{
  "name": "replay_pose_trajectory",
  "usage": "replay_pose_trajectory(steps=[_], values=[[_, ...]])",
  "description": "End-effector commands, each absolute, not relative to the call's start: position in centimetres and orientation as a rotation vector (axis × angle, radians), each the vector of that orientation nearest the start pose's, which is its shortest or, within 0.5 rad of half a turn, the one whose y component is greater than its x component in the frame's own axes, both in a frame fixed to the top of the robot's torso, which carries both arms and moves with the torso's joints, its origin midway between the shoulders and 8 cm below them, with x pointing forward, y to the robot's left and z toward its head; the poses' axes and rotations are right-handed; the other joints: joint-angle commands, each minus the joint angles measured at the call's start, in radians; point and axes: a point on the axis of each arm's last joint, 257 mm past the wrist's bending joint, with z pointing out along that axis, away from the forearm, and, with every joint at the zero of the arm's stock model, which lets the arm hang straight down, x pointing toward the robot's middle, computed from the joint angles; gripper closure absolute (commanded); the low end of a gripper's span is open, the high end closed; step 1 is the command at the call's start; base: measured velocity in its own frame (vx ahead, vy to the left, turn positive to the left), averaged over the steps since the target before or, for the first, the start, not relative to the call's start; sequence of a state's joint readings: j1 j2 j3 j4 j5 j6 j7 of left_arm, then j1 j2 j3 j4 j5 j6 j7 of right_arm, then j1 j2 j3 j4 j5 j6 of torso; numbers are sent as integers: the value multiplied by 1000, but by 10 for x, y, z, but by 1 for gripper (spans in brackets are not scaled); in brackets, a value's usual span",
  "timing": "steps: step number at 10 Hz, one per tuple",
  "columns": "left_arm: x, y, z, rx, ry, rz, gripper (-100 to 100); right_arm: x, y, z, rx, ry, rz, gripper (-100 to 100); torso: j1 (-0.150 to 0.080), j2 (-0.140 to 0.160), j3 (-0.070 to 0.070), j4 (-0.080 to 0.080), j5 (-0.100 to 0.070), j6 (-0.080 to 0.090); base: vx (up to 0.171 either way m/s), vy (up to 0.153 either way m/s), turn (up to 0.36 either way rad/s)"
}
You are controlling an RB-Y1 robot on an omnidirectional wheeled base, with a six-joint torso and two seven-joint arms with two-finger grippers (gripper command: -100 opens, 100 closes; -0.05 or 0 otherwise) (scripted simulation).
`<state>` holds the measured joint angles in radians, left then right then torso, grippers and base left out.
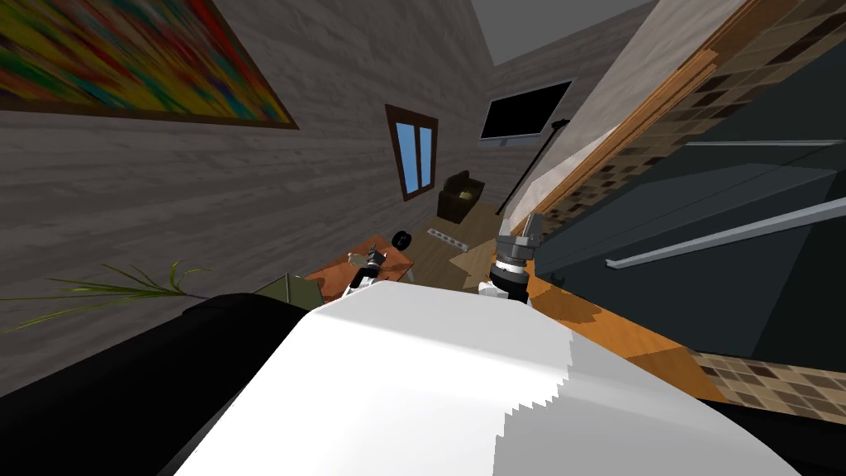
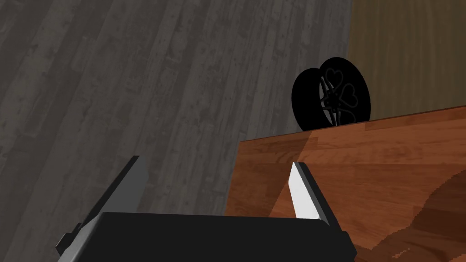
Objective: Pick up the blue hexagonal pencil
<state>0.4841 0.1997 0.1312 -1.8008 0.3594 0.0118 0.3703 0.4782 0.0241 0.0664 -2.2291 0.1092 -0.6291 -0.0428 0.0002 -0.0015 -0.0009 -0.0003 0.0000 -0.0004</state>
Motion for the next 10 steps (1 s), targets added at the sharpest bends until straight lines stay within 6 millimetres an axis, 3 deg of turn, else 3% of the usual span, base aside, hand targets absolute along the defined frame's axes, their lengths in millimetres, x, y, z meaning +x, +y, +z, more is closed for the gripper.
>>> replay_pose_trajectory(steps=[1, 2, 5, 6, 9, 10], values=[[367, 408, -340, -1903, 811, -1199, -100, 337, -239, 32, 546, 584, 1376, 0, 0, 0, 0, 0, 0, 0, 22, 5, -140], [365, 409, -345, -1912, 812, -1190, -100, 337, -239, 32, 546, 584, 1376, 0, 0, 0, 0, 0, 0, 0, 17, 7, -77], [341, 418, -400, -2108, 766, -1121, -100, 337, -239, 32, 546, 584, 1376, 0, 0, 0, 0, 0, 0, 0, 20, 5, -123], [337, 419, -406, -2121, 766, -1108, -100, 337, -239, 32, 546, 584, 1376, 0, 0, 0, 0, 0, 0, 0, 19, 10, -71], [309, 424, -455, -2305, 709, -1027, -100, 337, -240, 32, 546, 584, 1376, 0, 0, 0, 0, 0, 0, 0, 21, 9, -132], [303, 425, -462, -2320, 708, -1008, -100, 337, -239, 32, 546, 584, 1376, 0, 0, 0, 0, 0, 0, 0, 12, 11, -60]])
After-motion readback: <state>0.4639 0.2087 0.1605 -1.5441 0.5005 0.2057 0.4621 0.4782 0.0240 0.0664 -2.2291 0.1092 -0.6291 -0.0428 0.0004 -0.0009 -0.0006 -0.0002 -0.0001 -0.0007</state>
